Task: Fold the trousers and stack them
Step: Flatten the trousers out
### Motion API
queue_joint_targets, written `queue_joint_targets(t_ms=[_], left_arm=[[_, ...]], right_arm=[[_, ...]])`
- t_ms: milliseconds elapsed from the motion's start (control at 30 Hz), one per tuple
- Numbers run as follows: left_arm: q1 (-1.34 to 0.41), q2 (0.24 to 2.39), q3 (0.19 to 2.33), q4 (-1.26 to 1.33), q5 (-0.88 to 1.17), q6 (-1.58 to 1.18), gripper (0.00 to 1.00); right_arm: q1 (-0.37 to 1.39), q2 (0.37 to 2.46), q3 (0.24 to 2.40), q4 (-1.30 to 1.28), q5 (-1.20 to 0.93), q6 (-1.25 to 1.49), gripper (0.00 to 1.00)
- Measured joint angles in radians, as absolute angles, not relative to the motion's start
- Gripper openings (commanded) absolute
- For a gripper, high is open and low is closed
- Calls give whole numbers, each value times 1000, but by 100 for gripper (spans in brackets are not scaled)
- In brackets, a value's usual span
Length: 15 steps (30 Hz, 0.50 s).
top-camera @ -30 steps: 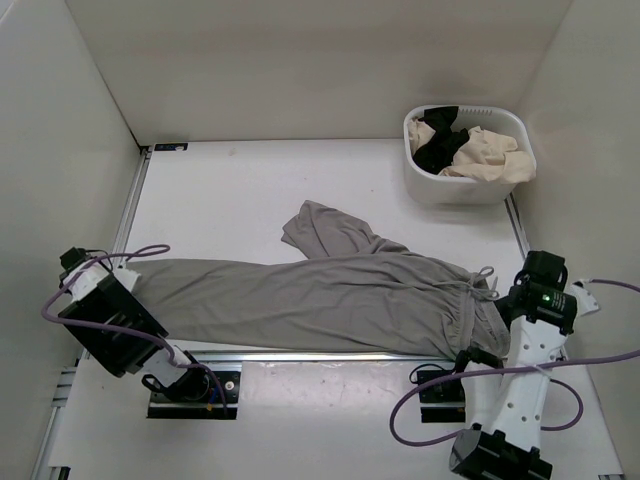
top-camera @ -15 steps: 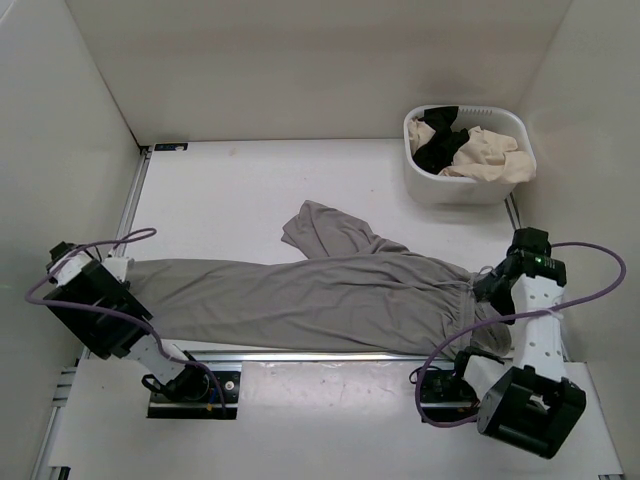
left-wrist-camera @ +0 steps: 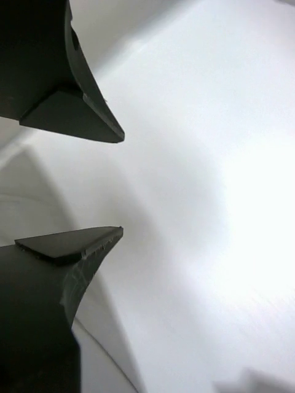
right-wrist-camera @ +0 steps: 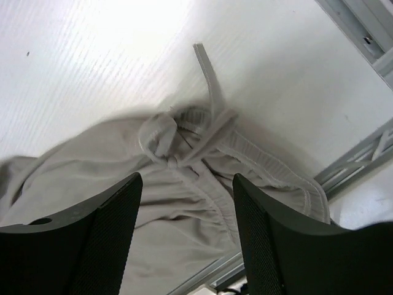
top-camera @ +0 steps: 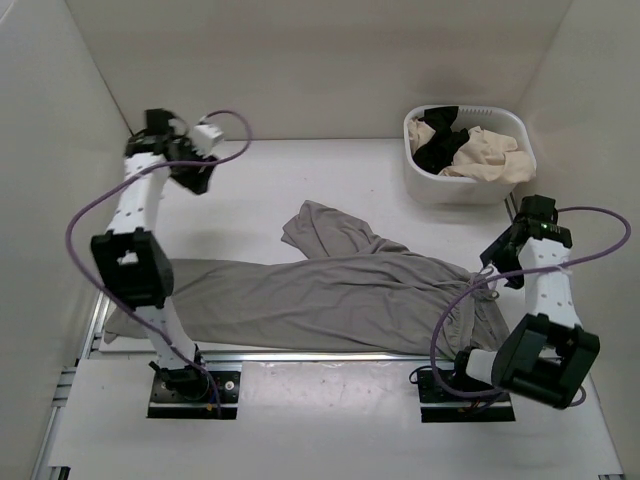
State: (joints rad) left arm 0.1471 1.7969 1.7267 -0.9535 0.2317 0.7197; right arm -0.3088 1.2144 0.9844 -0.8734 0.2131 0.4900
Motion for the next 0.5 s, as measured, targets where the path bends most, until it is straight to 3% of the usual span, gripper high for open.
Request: queue_joint_targets(t_ms=[167,233,400,500], left_arm=[[-141,2117,2021,-942,345,629,76],[-236,2233,2088,-941,357,607,85],[-399,2434,2128,-950,362,548,86],[-416,2437,2150,-933,360,518,86]], right_arm=[[-310,1340,1005,-817,201,488,69],[-313,1375,1006,-793,191,488,70],[-336,1451,1008,-750,157,488,70],[-341,1497,1002,-717,113,494,70]])
